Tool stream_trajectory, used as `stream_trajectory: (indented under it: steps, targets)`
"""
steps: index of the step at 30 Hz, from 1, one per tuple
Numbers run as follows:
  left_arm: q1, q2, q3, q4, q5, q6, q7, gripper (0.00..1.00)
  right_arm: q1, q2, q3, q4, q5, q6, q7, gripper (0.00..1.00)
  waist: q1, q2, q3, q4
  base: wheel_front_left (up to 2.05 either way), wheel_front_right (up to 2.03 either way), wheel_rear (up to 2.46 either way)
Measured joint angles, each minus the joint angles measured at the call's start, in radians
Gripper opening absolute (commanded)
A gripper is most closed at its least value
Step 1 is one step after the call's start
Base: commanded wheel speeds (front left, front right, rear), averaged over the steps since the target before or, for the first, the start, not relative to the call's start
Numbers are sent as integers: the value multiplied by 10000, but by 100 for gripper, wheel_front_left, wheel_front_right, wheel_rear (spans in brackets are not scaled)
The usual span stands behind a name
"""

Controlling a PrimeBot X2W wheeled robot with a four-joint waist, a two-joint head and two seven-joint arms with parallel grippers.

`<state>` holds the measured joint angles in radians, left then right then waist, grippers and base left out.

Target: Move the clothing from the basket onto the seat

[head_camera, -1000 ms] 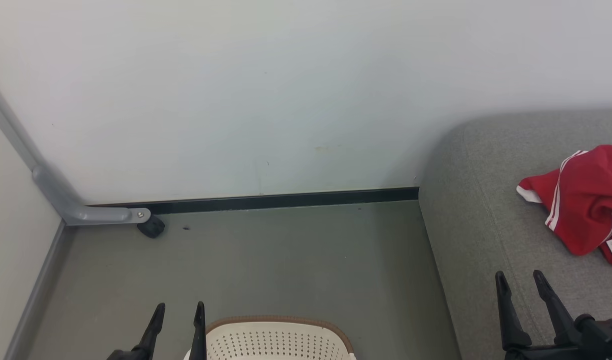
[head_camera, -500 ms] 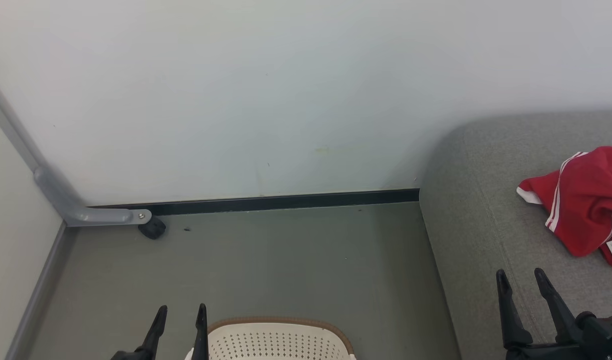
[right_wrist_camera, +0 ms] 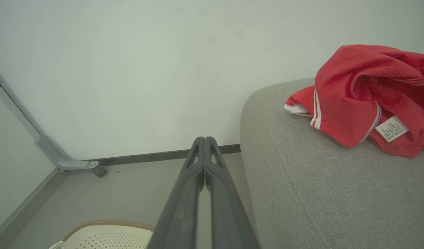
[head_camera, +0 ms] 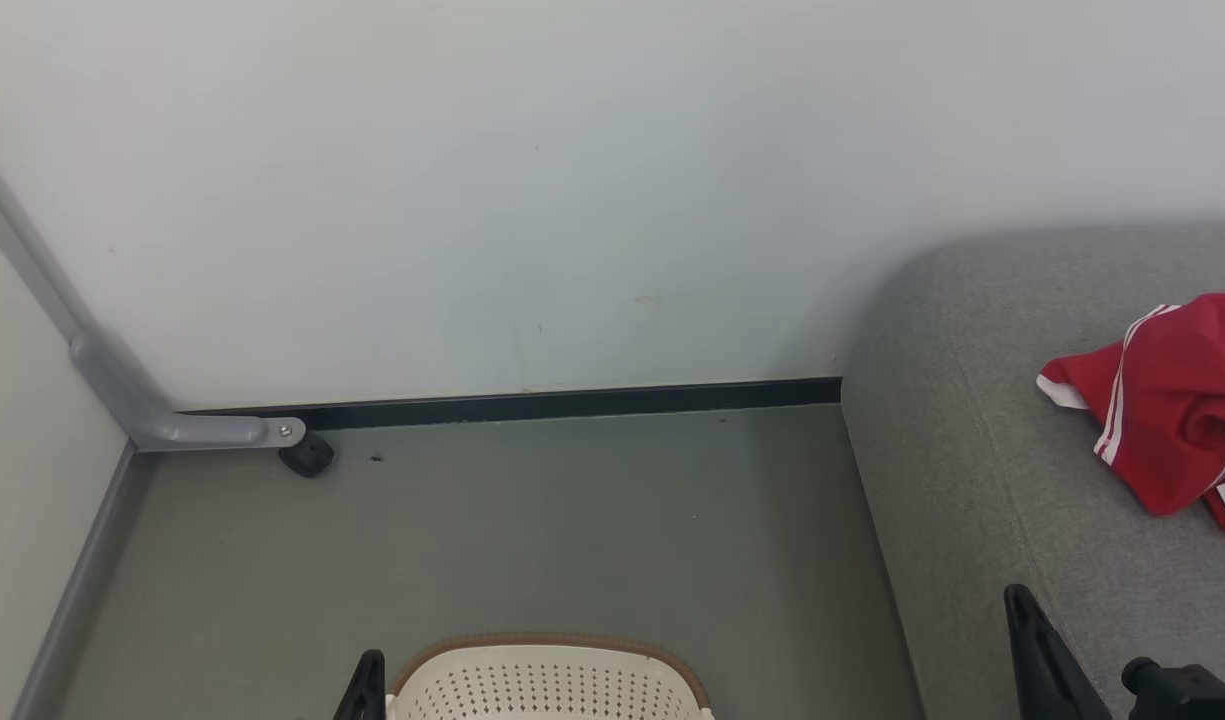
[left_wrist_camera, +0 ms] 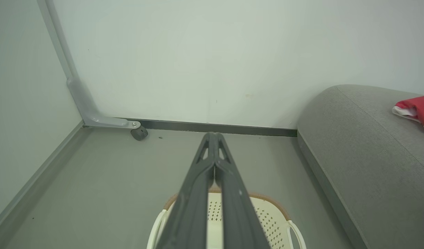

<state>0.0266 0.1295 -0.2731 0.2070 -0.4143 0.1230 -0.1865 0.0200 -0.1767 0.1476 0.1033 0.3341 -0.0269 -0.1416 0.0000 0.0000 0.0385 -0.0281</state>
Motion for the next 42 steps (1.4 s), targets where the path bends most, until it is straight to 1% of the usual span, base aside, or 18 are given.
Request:
stream_trajectory:
  steps: [3,6,13,25,27,32,34,38,40,42]
  targets:
    - [40,-38,50,75,-178,-25,82,0,96,58,-40,71,105,8,13,0,0,0,-3,5,0,0,0]
    - [37,-46,142,90,-383,-98,136,0,92,75,-146,121,477,23,98,0,0,0,-19,18,0,0,0]
    - [29,-81,424,128,-1427,-278,397,0,77,157,-357,286,1475,113,343,0,0,0,-48,39,0,0,0]
    - [-17,-196,878,211,-2834,-550,803,0,-102,334,-719,508,3074,284,704,0,0,0,-94,73,0,0,0]
    - [-31,-232,970,238,-3032,-623,874,0,-128,357,-777,541,3312,360,717,0,0,0,-102,78,0,0,0]
    - [-47,-272,1133,313,-3638,-717,1030,0,-137,435,-920,658,3958,383,886,0,0,0,-121,93,0,0,0]
    - [-58,-299,1220,337,-3977,-803,1106,0,-147,454,-980,681,4253,449,897,0,0,0,-128,98,0,0,0]
    - [-134,-330,1375,364,-4439,-895,1214,0,-162,502,-1103,754,4771,464,1016,0,0,0,-144,109,0,0,0]
    - [-217,-355,1434,374,-4679,-978,1241,0,-183,535,-1160,802,5032,546,1070,0,0,0,-151,115,0,0,0]
    - [-231,-364,1503,387,-4857,-982,1331,0,-264,585,-1218,872,5264,548,1151,0,0,0,-159,121,0,0,0]
